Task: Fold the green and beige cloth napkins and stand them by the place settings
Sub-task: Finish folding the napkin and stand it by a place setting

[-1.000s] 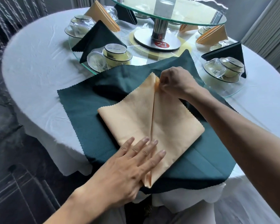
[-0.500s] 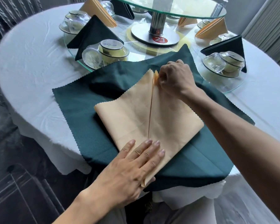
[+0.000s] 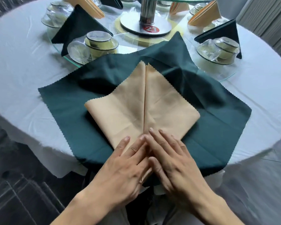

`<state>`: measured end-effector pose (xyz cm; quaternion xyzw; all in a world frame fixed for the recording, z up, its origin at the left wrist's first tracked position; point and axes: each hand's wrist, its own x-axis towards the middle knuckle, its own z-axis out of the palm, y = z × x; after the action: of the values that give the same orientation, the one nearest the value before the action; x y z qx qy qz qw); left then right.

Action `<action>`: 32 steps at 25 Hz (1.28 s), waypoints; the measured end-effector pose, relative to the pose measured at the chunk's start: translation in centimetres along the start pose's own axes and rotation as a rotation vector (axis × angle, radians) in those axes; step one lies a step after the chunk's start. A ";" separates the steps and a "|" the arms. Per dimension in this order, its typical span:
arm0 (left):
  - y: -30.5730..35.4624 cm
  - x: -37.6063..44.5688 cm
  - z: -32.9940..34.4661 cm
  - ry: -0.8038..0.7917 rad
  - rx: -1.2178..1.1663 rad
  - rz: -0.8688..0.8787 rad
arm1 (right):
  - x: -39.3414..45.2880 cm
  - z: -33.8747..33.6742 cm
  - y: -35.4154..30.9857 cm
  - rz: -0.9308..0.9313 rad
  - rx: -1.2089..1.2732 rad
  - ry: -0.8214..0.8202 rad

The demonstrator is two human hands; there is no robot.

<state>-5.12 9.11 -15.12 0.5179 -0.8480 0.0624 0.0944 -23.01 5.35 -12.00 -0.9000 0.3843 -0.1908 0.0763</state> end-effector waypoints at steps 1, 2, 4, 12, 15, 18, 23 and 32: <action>0.0 0.0 -0.1 -0.003 0.002 -0.003 | -0.7 0.4 1.2 -0.010 -0.090 -0.073; -0.1 0.0 -0.1 -0.006 0.013 -0.005 | -0.5 0.5 3.0 -0.009 -0.163 -0.125; -0.1 -0.1 -0.2 -0.025 0.025 -0.007 | 1.3 -0.3 7.4 0.048 -0.255 -0.204; -1.2 0.2 -0.7 0.032 -0.179 -0.038 | 0.6 -2.8 10.4 -0.029 -0.091 -0.169; -2.8 0.9 -1.1 0.085 -0.334 -0.052 | 0.5 -1.7 9.0 -0.028 -0.077 -0.102; -4.6 1.4 -1.5 0.077 -0.333 -0.025 | 1.7 -0.6 8.4 0.012 -0.147 -0.044; -4.4 2.4 -3.3 0.078 -0.352 -0.012 | 4.1 -1.0 9.4 -0.065 -0.185 -0.115; -2.4 4.8 -21.4 0.002 -1.169 -0.185 | 5.1 -16.5 3.3 0.037 0.843 -0.659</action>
<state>-3.02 8.23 6.83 0.4517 -0.6929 -0.4231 0.3699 -28.61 -0.51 3.58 -0.7966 0.2459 -0.0345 0.5511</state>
